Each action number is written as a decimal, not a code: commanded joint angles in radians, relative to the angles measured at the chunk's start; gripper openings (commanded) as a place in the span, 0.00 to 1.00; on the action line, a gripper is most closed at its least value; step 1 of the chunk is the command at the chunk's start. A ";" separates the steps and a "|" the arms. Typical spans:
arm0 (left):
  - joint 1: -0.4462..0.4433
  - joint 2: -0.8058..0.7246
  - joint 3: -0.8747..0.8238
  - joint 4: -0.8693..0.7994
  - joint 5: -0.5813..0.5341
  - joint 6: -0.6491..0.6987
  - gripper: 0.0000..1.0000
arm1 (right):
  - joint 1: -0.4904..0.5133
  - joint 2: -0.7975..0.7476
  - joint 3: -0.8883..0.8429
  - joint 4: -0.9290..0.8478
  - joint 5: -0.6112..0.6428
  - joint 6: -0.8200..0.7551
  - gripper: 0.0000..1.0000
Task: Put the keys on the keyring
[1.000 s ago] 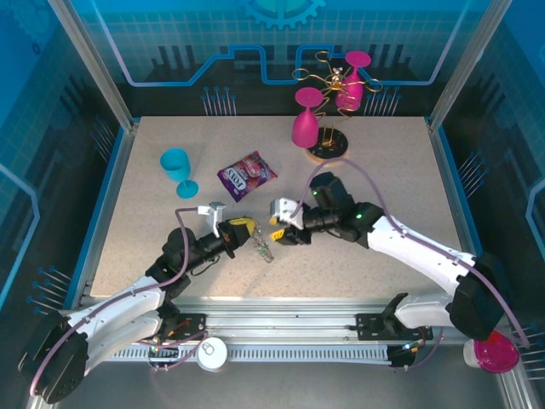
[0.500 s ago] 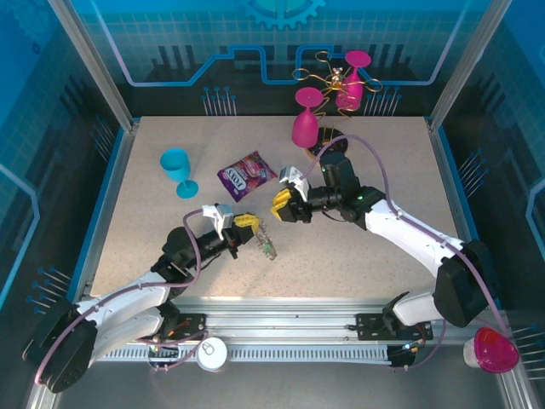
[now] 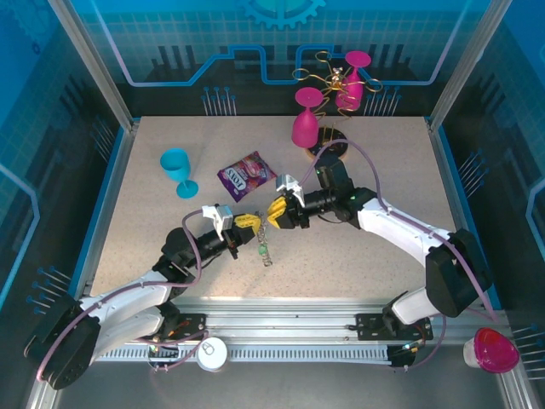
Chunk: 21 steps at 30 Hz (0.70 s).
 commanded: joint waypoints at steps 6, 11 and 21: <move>0.005 0.013 0.000 0.085 0.032 0.012 0.00 | 0.000 -0.006 -0.032 0.056 -0.064 -0.027 0.22; 0.004 0.023 0.005 0.091 0.035 0.007 0.00 | 0.006 -0.005 -0.031 0.077 -0.077 -0.019 0.21; 0.004 0.043 0.009 0.109 0.045 0.000 0.00 | 0.023 0.012 -0.021 0.074 -0.091 -0.024 0.20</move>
